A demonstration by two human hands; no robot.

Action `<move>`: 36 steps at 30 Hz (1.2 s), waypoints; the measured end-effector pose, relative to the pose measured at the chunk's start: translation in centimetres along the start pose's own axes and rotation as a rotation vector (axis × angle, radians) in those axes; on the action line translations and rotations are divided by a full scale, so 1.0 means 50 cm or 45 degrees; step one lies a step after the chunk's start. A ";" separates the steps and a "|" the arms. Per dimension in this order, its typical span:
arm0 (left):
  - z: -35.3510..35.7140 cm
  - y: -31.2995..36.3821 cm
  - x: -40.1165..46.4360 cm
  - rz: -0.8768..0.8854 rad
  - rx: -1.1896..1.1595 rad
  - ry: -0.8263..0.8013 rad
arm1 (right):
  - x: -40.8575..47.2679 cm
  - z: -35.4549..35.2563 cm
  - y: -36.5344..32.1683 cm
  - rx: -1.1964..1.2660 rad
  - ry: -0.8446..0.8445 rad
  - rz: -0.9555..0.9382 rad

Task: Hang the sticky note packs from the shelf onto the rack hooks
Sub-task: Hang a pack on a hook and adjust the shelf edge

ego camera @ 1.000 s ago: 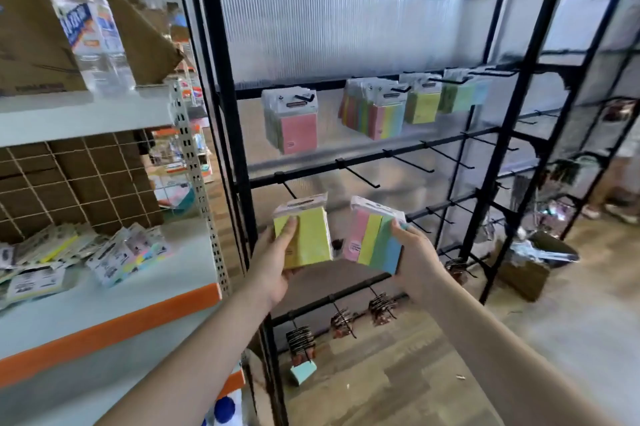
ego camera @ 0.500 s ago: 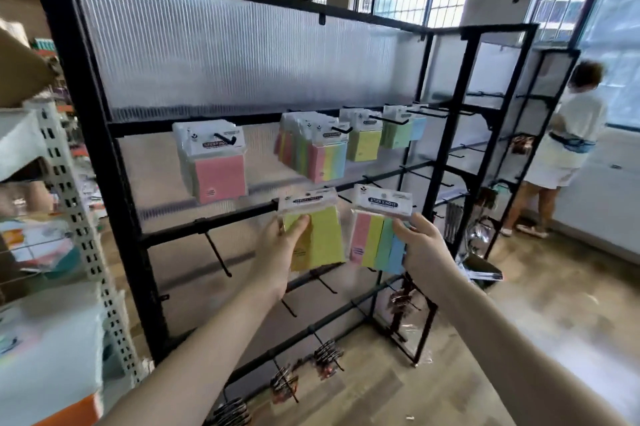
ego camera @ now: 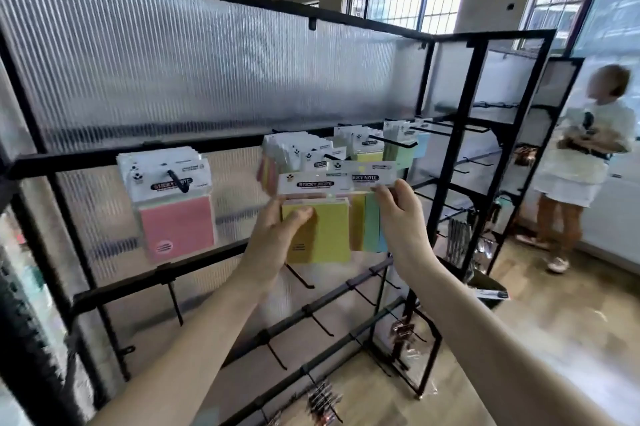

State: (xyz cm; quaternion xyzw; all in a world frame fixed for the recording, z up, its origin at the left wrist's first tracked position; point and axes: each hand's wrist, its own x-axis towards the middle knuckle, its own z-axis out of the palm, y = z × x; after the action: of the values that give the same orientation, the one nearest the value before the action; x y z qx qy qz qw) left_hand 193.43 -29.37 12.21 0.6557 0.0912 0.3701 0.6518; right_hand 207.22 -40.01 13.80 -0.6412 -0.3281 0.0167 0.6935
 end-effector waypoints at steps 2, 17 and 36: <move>0.003 0.002 0.012 0.046 0.031 -0.022 | 0.016 0.015 0.004 -0.008 0.030 -0.071; 0.011 -0.027 0.052 0.291 0.198 0.245 | 0.102 0.049 0.041 0.118 -0.063 -0.207; 0.055 -0.057 0.079 0.341 0.693 0.755 | 0.172 0.099 0.114 0.295 -0.363 -0.232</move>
State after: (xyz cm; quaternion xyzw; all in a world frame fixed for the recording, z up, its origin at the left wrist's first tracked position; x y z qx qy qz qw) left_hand 198.94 -28.76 11.36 0.6752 0.2831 0.5863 0.3466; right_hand 213.89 -30.85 12.20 -0.5160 -0.4756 0.0821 0.7077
